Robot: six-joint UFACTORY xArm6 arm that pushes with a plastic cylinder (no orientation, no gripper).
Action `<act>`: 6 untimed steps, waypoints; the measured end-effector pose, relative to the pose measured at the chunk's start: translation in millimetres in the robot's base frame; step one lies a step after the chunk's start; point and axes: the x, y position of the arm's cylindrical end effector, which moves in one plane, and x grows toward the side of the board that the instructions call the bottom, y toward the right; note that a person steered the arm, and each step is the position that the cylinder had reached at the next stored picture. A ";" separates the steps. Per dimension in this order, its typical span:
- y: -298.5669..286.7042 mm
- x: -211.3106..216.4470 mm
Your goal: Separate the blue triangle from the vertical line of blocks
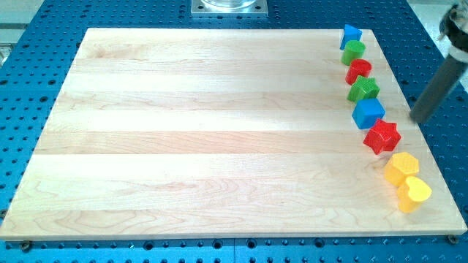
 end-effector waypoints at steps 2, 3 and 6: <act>0.0 -118.5; -2.9 -151.6; -29.6 -188.3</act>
